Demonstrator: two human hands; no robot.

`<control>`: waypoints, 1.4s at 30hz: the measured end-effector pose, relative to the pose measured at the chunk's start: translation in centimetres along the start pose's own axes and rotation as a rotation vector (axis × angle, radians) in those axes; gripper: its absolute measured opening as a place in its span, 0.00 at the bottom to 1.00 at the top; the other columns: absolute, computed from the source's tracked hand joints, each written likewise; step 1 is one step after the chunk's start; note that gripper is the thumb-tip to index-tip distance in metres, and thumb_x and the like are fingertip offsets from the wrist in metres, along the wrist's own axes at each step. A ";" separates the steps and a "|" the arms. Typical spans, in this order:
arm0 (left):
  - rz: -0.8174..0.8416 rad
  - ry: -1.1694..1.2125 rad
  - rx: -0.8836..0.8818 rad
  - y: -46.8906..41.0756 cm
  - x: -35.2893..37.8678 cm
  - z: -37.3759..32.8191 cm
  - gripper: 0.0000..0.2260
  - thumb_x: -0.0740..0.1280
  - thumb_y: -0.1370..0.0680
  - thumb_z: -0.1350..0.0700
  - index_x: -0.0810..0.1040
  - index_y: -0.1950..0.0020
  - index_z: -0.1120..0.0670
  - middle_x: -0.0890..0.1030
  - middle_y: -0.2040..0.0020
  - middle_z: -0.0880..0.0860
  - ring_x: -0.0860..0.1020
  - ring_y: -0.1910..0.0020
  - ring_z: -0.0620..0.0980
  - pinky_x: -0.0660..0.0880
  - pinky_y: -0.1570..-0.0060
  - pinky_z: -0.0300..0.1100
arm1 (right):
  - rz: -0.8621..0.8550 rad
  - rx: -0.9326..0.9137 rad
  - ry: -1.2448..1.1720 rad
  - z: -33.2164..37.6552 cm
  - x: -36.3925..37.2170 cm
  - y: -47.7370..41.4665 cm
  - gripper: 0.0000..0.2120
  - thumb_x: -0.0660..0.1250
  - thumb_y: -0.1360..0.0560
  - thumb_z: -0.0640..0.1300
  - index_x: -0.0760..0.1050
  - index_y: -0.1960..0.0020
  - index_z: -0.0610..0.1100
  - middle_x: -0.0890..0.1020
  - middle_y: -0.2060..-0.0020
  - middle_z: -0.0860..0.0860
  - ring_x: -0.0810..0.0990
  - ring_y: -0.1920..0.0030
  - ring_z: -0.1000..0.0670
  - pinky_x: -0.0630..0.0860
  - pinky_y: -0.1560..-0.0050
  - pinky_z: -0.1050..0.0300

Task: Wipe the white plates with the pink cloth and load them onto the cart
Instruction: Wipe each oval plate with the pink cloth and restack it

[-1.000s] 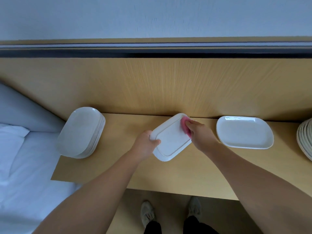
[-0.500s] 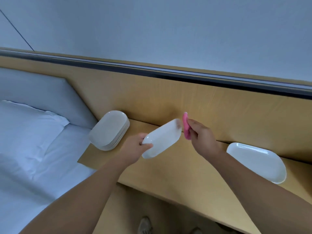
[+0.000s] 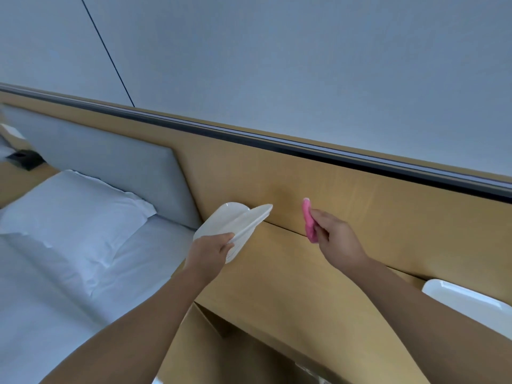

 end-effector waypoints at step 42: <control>0.292 -0.147 0.239 -5.2 8.1 4.5 0.14 0.60 0.19 0.53 0.74 0.35 0.54 0.77 0.39 0.50 0.73 0.39 0.50 0.74 0.44 0.46 | -0.086 0.159 0.214 -1.7 6.2 0.8 0.15 0.53 0.18 0.34 0.69 0.57 0.49 0.72 0.64 0.52 0.71 0.64 0.50 0.74 0.57 0.52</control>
Point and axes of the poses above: each hand's wrist, its own y-axis away from the middle knuckle, its own x-axis out of the palm, z = x × y, the point moved 4 cm from there along -y, towards the middle knuckle
